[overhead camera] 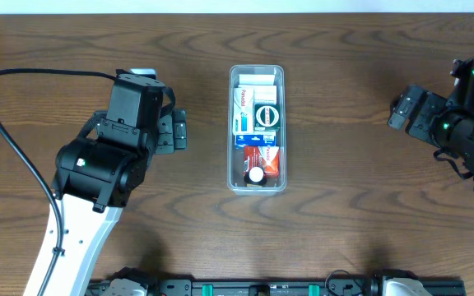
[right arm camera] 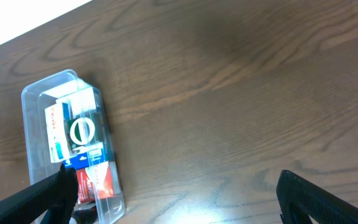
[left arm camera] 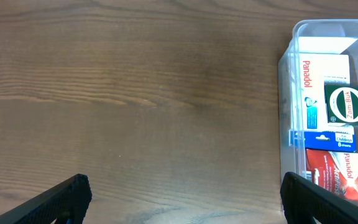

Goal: Pack container

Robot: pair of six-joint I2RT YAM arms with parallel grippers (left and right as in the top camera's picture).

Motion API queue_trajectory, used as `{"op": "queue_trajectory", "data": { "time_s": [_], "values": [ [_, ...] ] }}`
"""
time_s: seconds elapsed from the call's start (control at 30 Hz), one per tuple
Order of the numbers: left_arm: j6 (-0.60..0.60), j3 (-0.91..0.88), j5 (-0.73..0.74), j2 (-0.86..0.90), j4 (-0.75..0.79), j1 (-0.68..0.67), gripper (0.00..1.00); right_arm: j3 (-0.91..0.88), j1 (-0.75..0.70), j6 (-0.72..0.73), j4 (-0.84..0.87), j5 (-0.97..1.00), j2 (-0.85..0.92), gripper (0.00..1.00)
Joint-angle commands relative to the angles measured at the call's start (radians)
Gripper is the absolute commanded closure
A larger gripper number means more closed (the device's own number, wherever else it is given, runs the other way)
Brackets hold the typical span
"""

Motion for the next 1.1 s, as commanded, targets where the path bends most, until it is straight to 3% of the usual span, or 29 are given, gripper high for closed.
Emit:
{"op": "queue_trajectory", "data": {
  "time_s": [0.0, 0.2, 0.33, 0.5, 0.7, 1.07],
  "values": [
    [0.018, 0.009, -0.007, -0.003, -0.003, 0.006, 0.02, 0.007, -0.012, -0.013, 0.000, 0.010, -0.003, 0.01],
    [0.040, -0.001, -0.060, -0.029, -0.014, 0.006, 0.02, 0.007, -0.012, -0.013, 0.000, 0.010, -0.003, 0.01],
    [0.133, -0.061, -0.053, -0.114, 0.130, 0.043, 0.02, 0.007, -0.012, -0.013, 0.000, 0.010, -0.003, 0.01],
    [0.287, -0.220, 0.164, -0.267, 0.330, 0.174, 0.02, 0.007, -0.012, -0.013, 0.000, 0.010, -0.003, 0.01],
    [0.287, -0.480, 0.232, -0.467, 0.443, 0.293, 0.02, 0.007, -0.012, -0.013, 0.000, 0.010, -0.003, 0.01],
    [0.275, -0.853, 0.232, -0.787, 0.535, 0.311, 0.02, 0.007, -0.012, -0.013, 0.000, 0.010, -0.003, 0.01]
  ]
}}
